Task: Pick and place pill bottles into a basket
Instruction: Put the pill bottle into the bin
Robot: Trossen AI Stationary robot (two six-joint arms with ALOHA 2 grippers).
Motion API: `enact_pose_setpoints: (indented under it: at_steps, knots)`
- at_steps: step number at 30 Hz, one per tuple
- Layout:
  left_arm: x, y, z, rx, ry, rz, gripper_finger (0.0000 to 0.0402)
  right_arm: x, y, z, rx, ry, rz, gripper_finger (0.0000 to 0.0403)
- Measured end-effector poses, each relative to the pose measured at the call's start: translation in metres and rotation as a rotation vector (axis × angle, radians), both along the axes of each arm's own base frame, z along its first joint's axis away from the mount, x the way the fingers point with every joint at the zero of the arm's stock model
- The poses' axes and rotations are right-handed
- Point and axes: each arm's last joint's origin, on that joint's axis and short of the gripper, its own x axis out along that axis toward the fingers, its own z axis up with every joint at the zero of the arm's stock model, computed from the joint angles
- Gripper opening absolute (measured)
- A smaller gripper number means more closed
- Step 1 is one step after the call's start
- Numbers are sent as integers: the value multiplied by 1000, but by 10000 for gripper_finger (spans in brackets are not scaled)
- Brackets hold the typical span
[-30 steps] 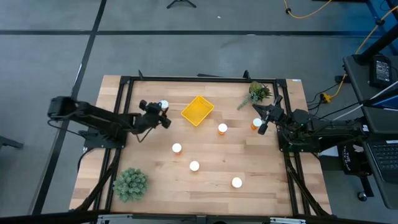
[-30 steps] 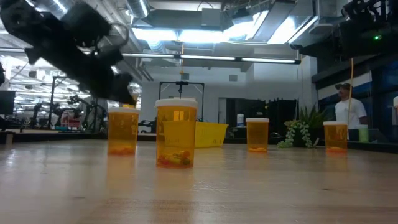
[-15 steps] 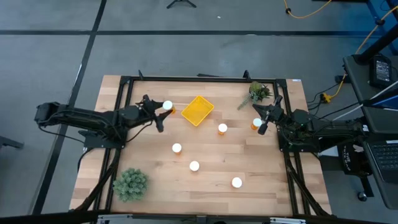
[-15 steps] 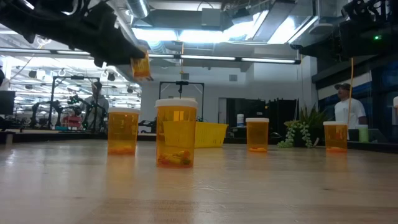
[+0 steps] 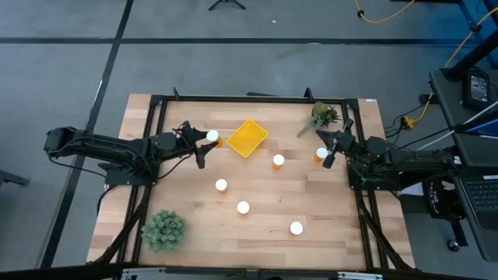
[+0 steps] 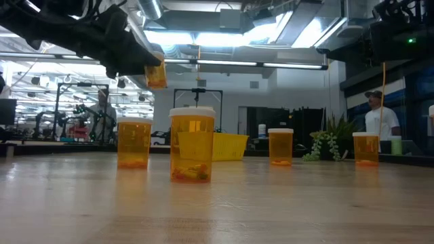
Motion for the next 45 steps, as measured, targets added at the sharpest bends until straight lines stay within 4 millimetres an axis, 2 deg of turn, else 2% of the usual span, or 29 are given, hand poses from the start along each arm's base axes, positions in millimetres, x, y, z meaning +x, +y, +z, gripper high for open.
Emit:
enact_pose_setpoints:
  at_steps: [7, 13, 26, 30, 38, 42, 45]
  knots:
    - [14, -1, 1, 27, -75, -55, 194, 0, 0, 0, 55, -33, 4, 17]
    - [29, 2, -9, 46, -54, -53, 194, 0, 0, 0, 43, -26, 4, 17]
    - [81, 35, -11, 125, 81, -50, 194, 0, 0, 0, 41, -25, 3, 17]
    - [88, 51, -23, 87, 101, -51, 194, 0, 0, 0, 40, -24, 3, 17]
    - [97, 70, -34, 89, 13, -94, 194, 0, 0, 0, 38, -24, 3, 17]
    - [99, 74, -33, 86, 3, -94, 194, 0, 0, 0, 38, -23, 3, 17]
    - [105, 76, -24, 91, -20, -93, 194, 0, 0, 0, 38, -27, 3, 17]
